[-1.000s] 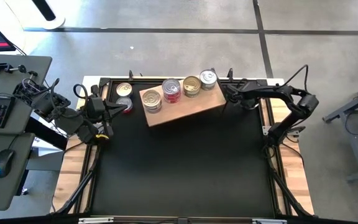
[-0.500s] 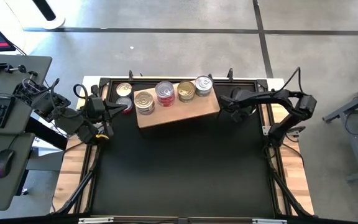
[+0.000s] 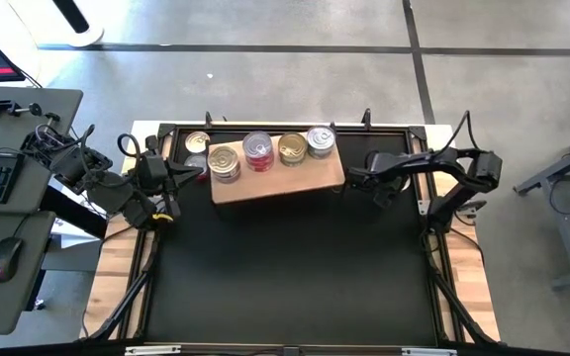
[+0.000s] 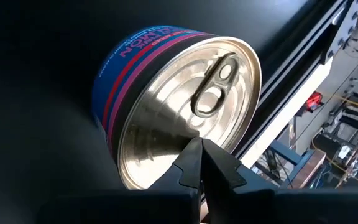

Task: Stack canned seafood by type on shelf
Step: Stack the right blue and red tuna can on top of the blue and red tuna cans on the shelf

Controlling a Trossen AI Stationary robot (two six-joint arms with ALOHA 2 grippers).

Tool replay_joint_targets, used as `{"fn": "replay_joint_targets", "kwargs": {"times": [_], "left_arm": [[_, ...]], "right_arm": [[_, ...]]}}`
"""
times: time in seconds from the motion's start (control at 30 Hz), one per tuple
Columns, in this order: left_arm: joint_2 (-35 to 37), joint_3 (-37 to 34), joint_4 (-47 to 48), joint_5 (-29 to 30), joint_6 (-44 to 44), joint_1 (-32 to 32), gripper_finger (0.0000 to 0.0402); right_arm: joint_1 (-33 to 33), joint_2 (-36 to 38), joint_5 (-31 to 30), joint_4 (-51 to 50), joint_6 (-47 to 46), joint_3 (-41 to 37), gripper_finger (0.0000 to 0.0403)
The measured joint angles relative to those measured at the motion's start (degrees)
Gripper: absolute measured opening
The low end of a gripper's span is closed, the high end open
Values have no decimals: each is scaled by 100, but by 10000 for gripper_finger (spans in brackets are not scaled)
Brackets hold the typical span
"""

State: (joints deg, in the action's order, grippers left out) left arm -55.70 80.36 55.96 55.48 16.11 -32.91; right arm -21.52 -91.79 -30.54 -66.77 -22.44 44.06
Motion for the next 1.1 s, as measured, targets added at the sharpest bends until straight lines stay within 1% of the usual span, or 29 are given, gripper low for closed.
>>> {"fn": "replay_joint_targets", "kwargs": {"times": [0.17,0.43,0.63,0.83,1.0,1.1], "left_arm": [[0,0,0,-2,-79,-2,0],[0,0,-2,-2,-77,-1,0],[0,0,-2,0,-75,-1,0],[0,0,-2,-2,-72,-2,0],[-2,0,-2,-31,49,-2,0],[-38,0,-7,-245,126,-1,0]], "right_arm": [[289,7,315,-119,-208,-1,0],[1093,7,713,-323,-1265,0,0],[1788,2,1095,-566,-1848,-1,0],[2617,4,1617,-708,-1991,1,0],[3352,4,2216,-783,-2593,109,0],[3779,4,2691,-768,-3049,310,0]]}}
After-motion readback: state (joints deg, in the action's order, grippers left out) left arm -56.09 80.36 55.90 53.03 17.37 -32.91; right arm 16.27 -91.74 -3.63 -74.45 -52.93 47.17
